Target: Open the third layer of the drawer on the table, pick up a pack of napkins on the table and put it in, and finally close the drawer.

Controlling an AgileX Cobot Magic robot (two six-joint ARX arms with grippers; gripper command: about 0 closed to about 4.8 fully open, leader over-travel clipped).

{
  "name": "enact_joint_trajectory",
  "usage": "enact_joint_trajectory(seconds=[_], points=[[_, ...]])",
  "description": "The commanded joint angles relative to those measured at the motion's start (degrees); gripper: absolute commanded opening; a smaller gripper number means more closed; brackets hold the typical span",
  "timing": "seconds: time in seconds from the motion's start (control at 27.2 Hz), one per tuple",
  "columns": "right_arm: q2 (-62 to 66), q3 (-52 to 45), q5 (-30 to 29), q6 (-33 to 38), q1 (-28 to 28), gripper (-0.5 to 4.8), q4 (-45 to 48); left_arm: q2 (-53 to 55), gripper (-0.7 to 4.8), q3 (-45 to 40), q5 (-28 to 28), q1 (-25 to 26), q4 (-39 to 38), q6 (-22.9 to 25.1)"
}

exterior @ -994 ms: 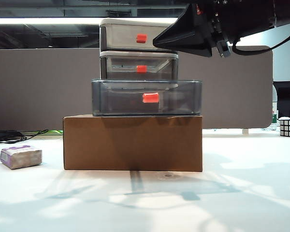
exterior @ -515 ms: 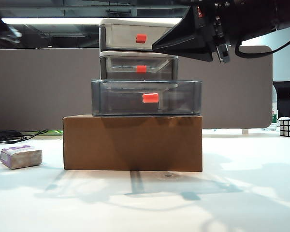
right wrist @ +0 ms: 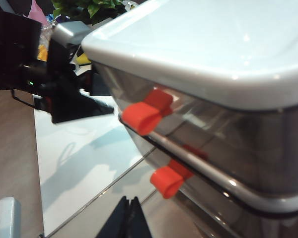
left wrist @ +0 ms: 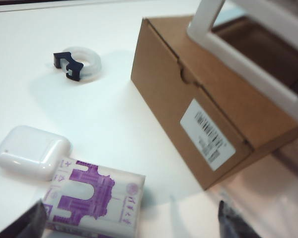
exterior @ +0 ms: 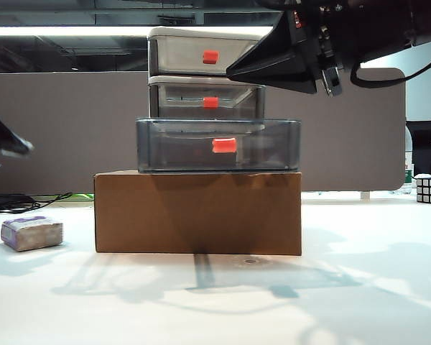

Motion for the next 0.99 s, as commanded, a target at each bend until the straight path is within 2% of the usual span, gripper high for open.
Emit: enact_joint_trajectory(seconds=[0.04,0.11,0.15,0.22,0.63,0.81,0.99], points=[[-0.11,0.22,-0.35,-1.01,0.09,-0.06,0.00,2.93,4.79,0.09,-1.51,-0.57,1.05,12.52],[-0.11,0.22,-0.35,-1.29,0.04,-0.06,-0.76,4.33,4.79,0.07,-1.03,-1.62,0.59,17.31],[-0.11,0.22,-0.35,-1.79,-0.02,-0.06,-1.01,4.92,4.79,0.09,-2.56,-1.90,0.72,18.38],[-0.11,0.22,-0.52,-2.08,0.00,-0.06,-1.16,6.38,4.79,0.09,-5.44,-2.56,1.97,18.51],[-0.11,0.20,-1.66,-3.08,0.00,-0.06,-4.83,16.17,4.79,0.09,-6.25,-3.08,7.91,18.27],[-0.11,0.20,-1.88,-4.31,0.00,-0.06,-6.29,17.03,4.79,0.07,-10.19,-3.54,10.10,19.02],[-0.11,0.20,-1.88,-5.31,0.00,-0.06,-7.80,17.03,4.79,0.09,-10.19,-3.56,14.10,18.49]])
